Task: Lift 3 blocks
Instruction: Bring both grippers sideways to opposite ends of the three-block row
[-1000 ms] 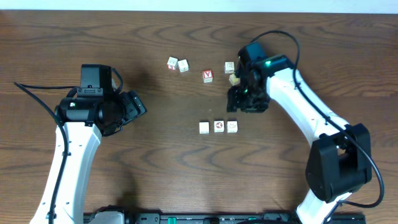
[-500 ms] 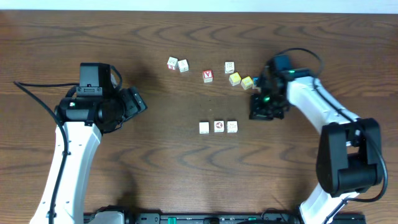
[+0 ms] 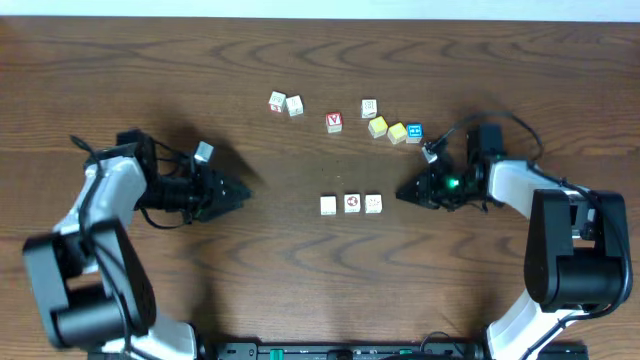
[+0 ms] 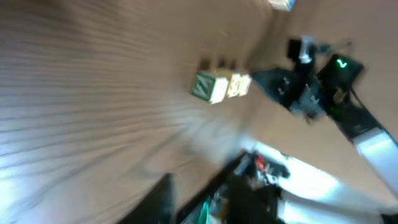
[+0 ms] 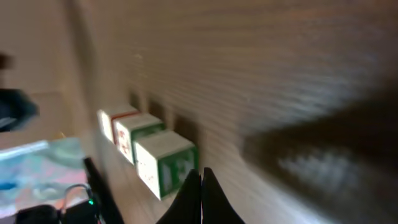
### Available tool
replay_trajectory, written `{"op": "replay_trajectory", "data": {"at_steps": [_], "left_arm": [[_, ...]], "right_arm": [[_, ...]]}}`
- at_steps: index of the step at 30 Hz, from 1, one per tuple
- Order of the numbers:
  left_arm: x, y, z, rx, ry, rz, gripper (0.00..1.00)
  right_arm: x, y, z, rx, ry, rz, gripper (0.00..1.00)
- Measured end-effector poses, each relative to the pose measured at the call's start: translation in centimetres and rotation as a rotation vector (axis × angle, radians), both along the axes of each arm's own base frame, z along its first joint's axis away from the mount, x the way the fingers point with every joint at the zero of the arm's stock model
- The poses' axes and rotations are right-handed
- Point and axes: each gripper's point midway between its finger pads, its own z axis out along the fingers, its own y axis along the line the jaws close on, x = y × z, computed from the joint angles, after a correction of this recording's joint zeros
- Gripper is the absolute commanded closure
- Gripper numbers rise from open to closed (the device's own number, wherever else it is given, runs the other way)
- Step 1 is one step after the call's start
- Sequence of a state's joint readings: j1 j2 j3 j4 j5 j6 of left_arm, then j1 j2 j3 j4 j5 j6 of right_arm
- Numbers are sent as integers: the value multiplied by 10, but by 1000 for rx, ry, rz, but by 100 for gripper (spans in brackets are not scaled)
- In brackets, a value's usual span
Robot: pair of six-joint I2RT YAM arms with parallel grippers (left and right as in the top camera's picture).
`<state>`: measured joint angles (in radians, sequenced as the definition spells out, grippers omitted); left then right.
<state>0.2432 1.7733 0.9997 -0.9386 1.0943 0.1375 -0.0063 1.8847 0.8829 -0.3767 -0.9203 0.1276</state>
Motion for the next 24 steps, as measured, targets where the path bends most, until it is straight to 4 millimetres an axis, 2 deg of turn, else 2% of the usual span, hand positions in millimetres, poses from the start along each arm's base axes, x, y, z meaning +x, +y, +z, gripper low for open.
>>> {"op": "replay_trajectory", "data": {"at_steps": [2,5,12,16,19,24], "left_arm": [[-4,-11,-7,-73,8,-28,81],[-9,-26,-17,-146,22,-65,92],[-16,-49,-37,-214,55,-127,93],[-19,-58,-49,-231,74,-151,93],[-21,-63,-51,-241,72,-166,93],[-17,-65,-51,-250,44,-169,92]], "right_arm": [[-3,5,2,54,-16,1,99],[-6,10,4,99,-6,-6,99],[-12,13,6,133,34,-12,98],[-19,17,-1,102,74,-17,98],[-24,17,-8,74,103,-26,99],[-22,15,-12,53,103,-44,98]]}}
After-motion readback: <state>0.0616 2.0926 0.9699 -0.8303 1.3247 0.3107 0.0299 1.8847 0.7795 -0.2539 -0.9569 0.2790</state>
